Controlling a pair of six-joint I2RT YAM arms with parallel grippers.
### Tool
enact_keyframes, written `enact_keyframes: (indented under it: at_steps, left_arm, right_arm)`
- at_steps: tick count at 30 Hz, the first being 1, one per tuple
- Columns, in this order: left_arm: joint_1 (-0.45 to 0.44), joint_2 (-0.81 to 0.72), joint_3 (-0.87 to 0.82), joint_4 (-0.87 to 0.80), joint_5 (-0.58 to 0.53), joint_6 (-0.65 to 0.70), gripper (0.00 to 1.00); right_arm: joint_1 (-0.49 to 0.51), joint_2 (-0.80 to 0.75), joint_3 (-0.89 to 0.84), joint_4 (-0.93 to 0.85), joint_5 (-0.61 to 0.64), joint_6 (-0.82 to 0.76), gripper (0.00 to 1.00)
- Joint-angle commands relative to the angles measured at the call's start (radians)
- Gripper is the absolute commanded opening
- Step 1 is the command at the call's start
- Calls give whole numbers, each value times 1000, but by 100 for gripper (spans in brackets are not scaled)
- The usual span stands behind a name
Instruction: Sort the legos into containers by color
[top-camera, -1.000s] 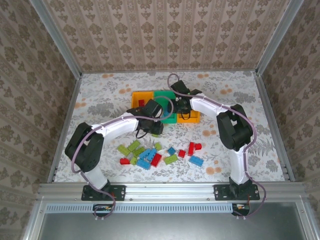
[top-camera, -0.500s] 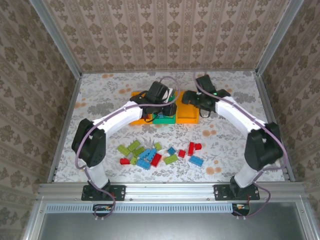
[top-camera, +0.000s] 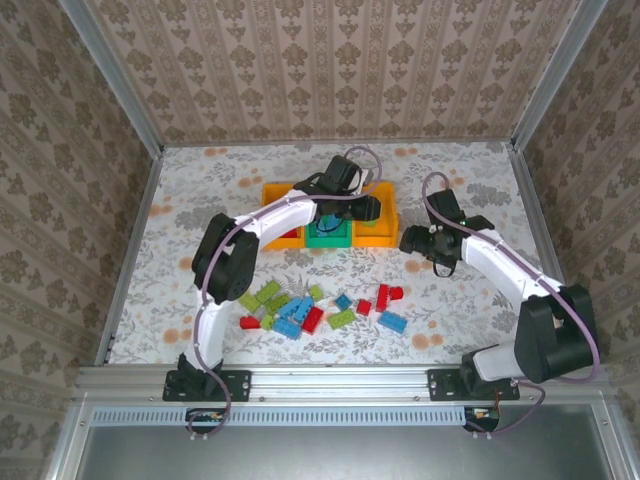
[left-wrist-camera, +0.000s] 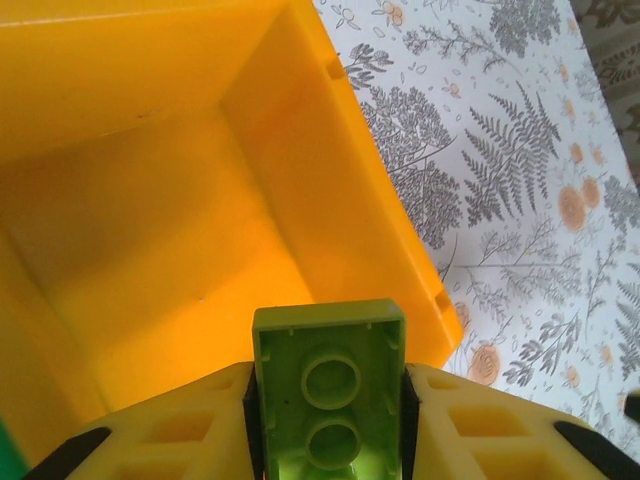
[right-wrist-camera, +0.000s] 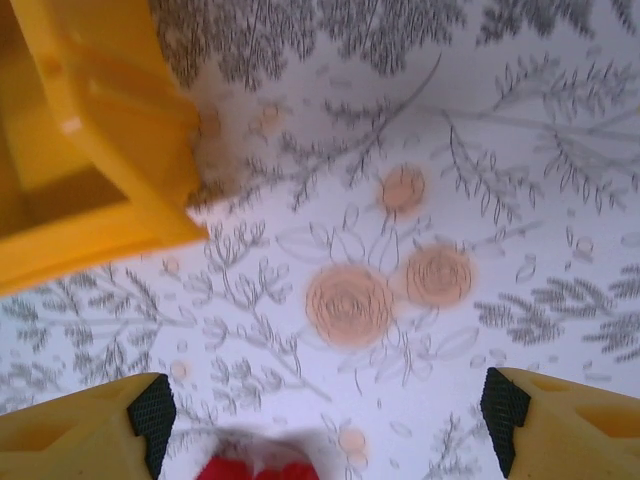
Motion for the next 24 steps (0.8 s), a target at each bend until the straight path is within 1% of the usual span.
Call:
enact_keyframes:
  at_steps: [1,2,5,9,11,13,14,18,21,24]
  left_arm:
    - [13,16,45,66,47,-72,38]
    - [15,21,44,82,61,-87,40]
    - [15,40,57,91,69,-108,51]
    - [16,50,68,80,90,-116,63]
    - [15,39,60,85,101,-115,66]
    - [16,18,43,104,117,-110,70]
    - [15,5,30,116,124,-105,72]
    - [14,-61,-39,157,125,-71,83]
    - [14,-112,-96,167,91,-39,89]
    - [18,-155,-141,144,49,-8,92]
  right_arm:
    - [38,-49,-21,-70,-67,12,82]
    - [57,-54,-22,-92,-74,11,82]
    - [107,-60,-30,-150,-83,39,81]
    - [188,-83,-66,-136,-84,12,79]
    - [200,-91,-87,-139,-74,-4,75]
    - [205,-94,-107,-151,-70,-15,68]
    - [211,-95,-115,-156,-72,-19,67]
    - [245,-106,-134,-143,-82,-11,70]
    - [282,-99,-131,-114,-107,43,70]
    - [330,-67,-109,-116,-103,116,71]
